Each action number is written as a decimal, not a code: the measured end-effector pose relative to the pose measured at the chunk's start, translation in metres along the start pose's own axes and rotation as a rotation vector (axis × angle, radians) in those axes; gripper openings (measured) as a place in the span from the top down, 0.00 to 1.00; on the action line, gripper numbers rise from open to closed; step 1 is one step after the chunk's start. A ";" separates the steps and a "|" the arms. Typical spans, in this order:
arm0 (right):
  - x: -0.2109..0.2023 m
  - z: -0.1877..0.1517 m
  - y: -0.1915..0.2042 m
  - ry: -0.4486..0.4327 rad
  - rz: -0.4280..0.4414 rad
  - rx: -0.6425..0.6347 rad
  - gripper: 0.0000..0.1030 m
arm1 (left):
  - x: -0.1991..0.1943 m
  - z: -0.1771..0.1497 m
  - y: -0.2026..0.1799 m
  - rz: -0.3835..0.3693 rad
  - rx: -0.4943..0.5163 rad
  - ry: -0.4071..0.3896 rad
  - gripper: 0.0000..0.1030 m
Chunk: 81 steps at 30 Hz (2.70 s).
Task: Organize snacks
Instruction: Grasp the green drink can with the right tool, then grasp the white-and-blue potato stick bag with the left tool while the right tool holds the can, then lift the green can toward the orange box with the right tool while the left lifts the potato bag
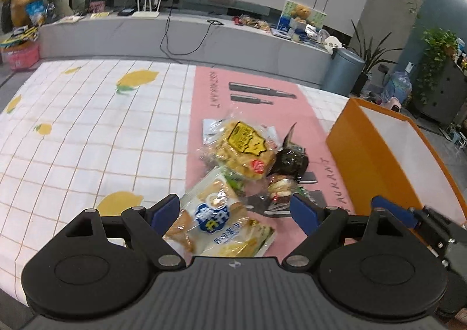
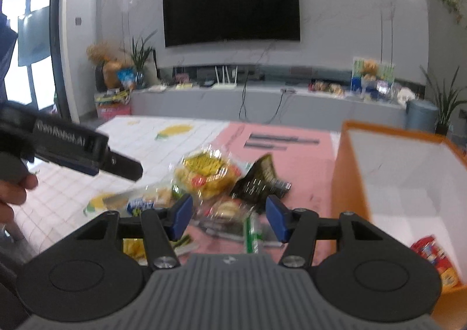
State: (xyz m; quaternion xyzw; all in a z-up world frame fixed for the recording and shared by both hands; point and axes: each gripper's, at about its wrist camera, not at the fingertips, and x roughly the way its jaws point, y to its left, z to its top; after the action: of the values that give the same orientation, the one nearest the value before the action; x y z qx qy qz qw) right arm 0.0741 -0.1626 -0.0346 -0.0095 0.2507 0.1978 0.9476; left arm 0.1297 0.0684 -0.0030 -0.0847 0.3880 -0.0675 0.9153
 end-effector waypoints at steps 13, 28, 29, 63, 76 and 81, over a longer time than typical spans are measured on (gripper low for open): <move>0.077 -0.024 0.007 0.170 -0.165 -0.039 0.47 | 0.018 -0.012 0.013 0.024 -0.042 0.101 0.03; 0.099 -0.033 0.000 0.141 -0.165 -0.030 0.79 | 0.030 -0.016 0.020 -0.031 -0.116 0.177 0.03; 0.099 -0.034 0.000 0.135 -0.167 -0.025 0.79 | 0.031 -0.016 0.020 -0.037 -0.118 0.177 0.03; 0.088 -0.035 0.007 0.128 -0.178 -0.029 0.80 | 0.082 -0.012 0.014 0.056 -0.178 0.257 0.27; 0.041 -0.013 0.004 -0.020 -0.208 0.015 0.80 | 0.039 0.003 0.018 -0.028 -0.215 0.170 0.31; 0.019 0.002 -0.001 -0.080 -0.171 0.053 0.80 | 0.027 0.012 0.012 -0.056 -0.219 0.125 0.31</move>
State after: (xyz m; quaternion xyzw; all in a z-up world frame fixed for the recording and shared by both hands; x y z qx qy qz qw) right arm 0.0903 -0.1568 -0.0423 0.0019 0.2163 0.1099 0.9701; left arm 0.1570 0.0759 -0.0161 -0.1906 0.4469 -0.0555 0.8723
